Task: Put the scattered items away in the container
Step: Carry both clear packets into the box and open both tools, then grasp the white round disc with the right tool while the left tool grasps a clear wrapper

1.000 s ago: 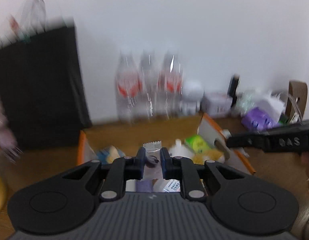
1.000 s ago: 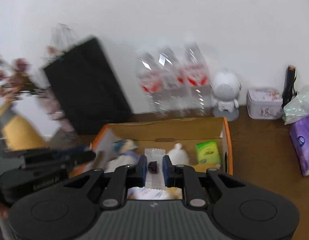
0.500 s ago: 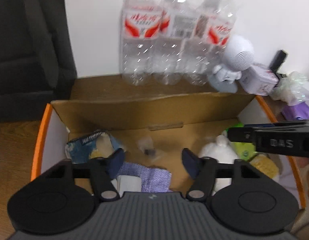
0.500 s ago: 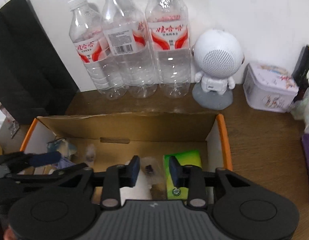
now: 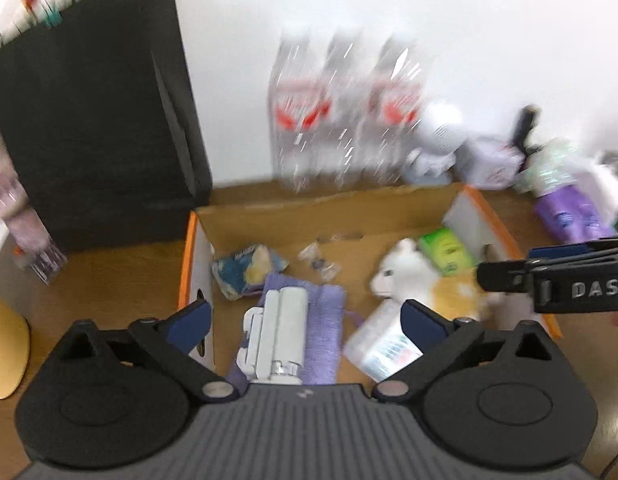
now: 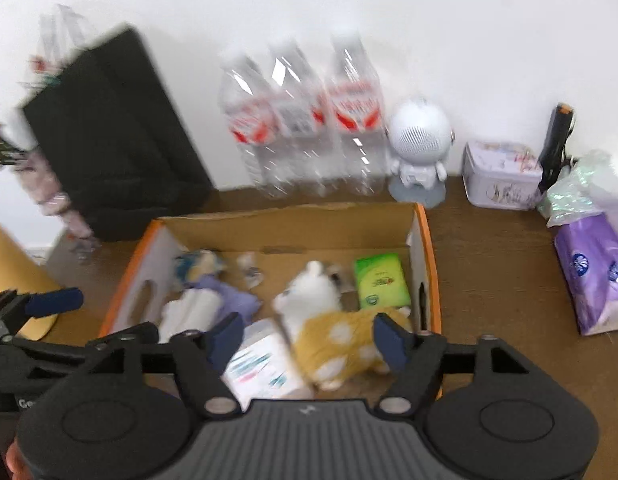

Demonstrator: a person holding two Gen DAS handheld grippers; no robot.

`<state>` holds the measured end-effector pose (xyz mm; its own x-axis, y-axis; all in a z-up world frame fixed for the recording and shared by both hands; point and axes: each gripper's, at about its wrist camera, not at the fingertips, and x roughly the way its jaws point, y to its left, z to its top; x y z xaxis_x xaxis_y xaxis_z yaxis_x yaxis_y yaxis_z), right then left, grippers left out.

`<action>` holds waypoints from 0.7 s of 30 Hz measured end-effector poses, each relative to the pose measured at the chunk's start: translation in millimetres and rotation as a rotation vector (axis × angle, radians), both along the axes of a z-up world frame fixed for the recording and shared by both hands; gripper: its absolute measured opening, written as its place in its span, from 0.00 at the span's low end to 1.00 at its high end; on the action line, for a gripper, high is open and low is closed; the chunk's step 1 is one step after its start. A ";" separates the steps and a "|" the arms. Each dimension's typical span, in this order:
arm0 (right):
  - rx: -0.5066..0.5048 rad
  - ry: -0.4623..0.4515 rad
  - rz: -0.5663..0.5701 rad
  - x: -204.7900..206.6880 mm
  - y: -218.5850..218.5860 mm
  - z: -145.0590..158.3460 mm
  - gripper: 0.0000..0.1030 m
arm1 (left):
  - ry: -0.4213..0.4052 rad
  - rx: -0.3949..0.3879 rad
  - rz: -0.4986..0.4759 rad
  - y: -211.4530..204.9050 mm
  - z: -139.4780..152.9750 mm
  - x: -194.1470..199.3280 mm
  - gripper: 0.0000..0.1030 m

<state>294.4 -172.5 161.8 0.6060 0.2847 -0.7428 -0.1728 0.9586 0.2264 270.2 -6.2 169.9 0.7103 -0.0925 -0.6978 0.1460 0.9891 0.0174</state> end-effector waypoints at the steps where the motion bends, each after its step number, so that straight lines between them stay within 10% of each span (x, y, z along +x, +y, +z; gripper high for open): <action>1: 0.001 -0.057 -0.006 -21.7 -1.7 0.9 0.78 | -0.054 -0.012 -0.003 -2.5 3.0 -17.9 1.00; 10: 0.017 -0.301 -0.010 -173.7 -32.4 -44.1 0.87 | -0.314 0.084 -0.015 -26.2 -36.8 -170.6 1.00; 21: -0.162 -0.188 0.021 -249.3 -2.2 -136.3 0.77 | -0.106 0.024 0.017 -14.1 -134.6 -236.5 1.00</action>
